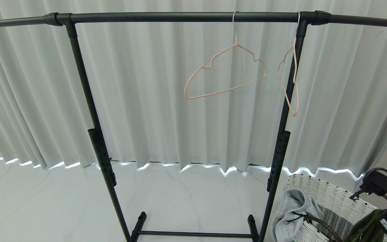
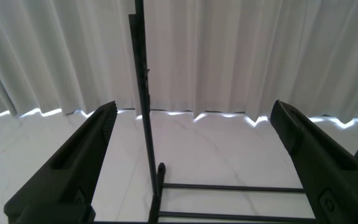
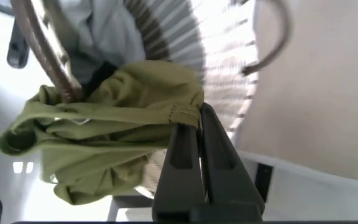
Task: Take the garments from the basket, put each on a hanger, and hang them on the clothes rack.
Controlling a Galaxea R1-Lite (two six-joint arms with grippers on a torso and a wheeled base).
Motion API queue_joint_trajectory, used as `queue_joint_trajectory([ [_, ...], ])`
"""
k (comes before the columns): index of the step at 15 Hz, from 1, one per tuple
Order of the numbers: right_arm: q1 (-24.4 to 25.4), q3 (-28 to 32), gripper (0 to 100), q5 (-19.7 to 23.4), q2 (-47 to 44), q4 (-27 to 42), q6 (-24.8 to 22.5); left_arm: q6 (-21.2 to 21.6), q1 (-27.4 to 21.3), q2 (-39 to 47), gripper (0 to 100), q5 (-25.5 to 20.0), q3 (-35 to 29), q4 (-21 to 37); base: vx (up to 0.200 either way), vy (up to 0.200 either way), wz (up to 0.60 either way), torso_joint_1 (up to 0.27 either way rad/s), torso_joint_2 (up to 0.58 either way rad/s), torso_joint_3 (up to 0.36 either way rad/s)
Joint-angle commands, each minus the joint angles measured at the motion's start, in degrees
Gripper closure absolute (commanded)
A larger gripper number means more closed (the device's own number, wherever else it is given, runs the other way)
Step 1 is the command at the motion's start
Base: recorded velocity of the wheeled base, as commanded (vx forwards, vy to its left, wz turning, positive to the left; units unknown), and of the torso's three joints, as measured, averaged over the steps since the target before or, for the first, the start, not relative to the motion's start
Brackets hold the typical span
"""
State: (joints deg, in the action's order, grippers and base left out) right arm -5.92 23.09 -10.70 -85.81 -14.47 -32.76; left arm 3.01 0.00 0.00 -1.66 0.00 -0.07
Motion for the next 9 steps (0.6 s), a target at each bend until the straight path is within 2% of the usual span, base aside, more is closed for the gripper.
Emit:
queue_joint_trajectory([
  [1, 2.32, 13.65, 100, -0.37, 14.09, 14.65, -0.11, -0.02, 0.0, 0.09, 0, -0.01, 0.0, -0.01, -0.2, 0.0, 0.0, 0.002, 0.01, 0.002],
  [2, 3.9, 17.52, 100, -1.07, 16.55, 19.48, -0.11, -0.02, 0.0, 0.09, 0, -0.01, 0.0, -0.01, -0.2, 0.0, 0.0, 0.002, 0.0, 0.002],
  [4, 6.63, 21.82, 100, -3.18, 19.98, 24.23, -0.11, -0.11, 0.0, 0.09, 0, -0.01, 0.0, -0.01, -0.2, 0.0, 0.0, 0.0, 0.0, 0.0],
  [9, 12.16, 22.7, 100, -6.0, 24.29, 24.84, -0.29, -0.2, 0.0, 0.09, 0, -0.01, 0.0, -0.01, -0.2, 0.0, 0.0, 0.002, 0.0, 0.004],
])
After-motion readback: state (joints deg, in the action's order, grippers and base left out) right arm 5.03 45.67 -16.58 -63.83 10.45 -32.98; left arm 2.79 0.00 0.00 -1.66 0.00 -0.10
